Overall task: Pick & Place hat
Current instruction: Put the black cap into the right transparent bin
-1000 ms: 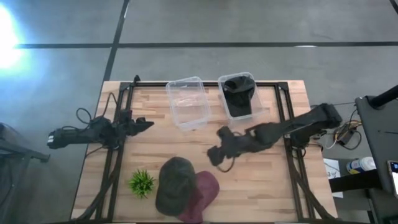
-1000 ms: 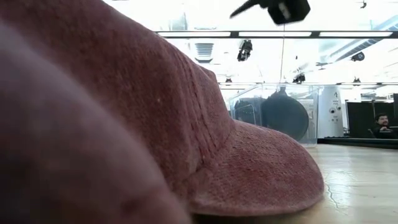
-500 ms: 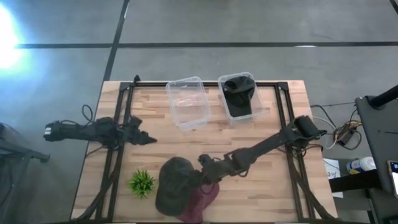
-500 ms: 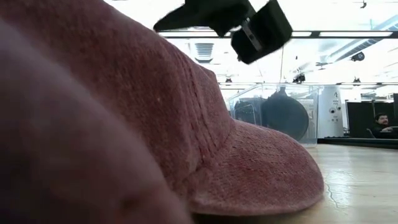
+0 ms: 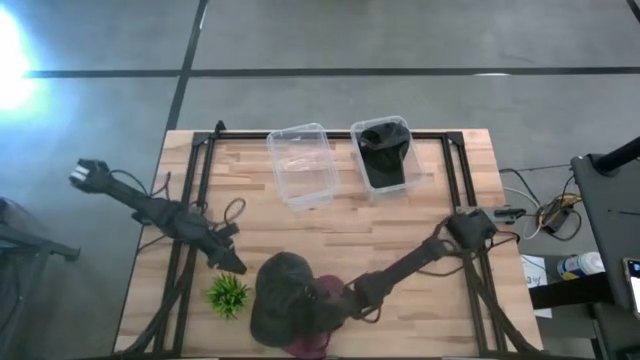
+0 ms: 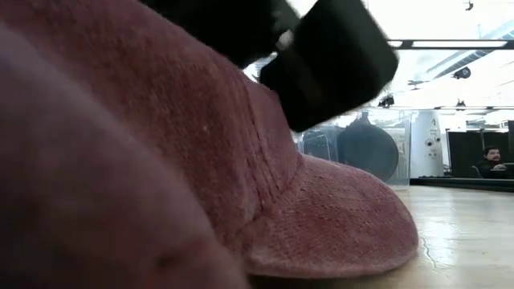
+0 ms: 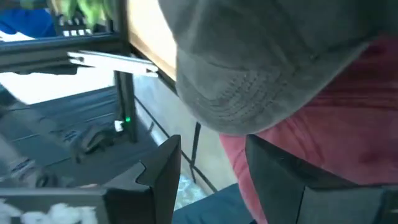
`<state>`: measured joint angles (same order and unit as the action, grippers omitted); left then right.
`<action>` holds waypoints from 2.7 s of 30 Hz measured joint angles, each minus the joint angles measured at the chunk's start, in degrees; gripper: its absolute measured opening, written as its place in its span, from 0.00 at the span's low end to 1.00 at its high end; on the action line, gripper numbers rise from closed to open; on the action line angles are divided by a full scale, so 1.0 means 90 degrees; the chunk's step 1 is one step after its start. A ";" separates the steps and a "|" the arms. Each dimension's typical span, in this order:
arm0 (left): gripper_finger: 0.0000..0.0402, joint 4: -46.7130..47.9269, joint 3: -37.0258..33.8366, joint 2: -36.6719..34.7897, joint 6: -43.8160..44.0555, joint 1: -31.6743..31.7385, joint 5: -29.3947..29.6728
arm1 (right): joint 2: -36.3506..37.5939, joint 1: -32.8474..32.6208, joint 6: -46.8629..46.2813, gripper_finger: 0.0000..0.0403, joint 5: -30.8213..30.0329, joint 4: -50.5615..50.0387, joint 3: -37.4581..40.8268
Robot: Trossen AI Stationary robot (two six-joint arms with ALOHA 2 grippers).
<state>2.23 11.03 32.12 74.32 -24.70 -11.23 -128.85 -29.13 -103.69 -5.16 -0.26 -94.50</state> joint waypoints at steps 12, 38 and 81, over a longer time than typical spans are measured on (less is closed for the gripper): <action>0.48 -0.0533 0.0199 0.1436 -0.0570 -0.0108 -0.0088 | -0.0508 -0.0072 -0.0304 0.44 -0.0290 -0.3314 -0.1382; 0.48 -0.1398 0.1525 0.4797 -0.2249 -0.0016 0.0286 | -0.0366 0.0059 -0.0190 0.44 -0.1981 -0.1546 -0.0322; 0.48 -0.1519 0.1984 0.4939 -0.2847 0.0001 0.0965 | 0.0249 0.0525 0.2573 0.44 -0.0615 -0.2108 -0.0762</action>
<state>-11.44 28.88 76.58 48.70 -24.69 -2.54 -126.61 -24.40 -80.53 -10.70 -19.23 -101.36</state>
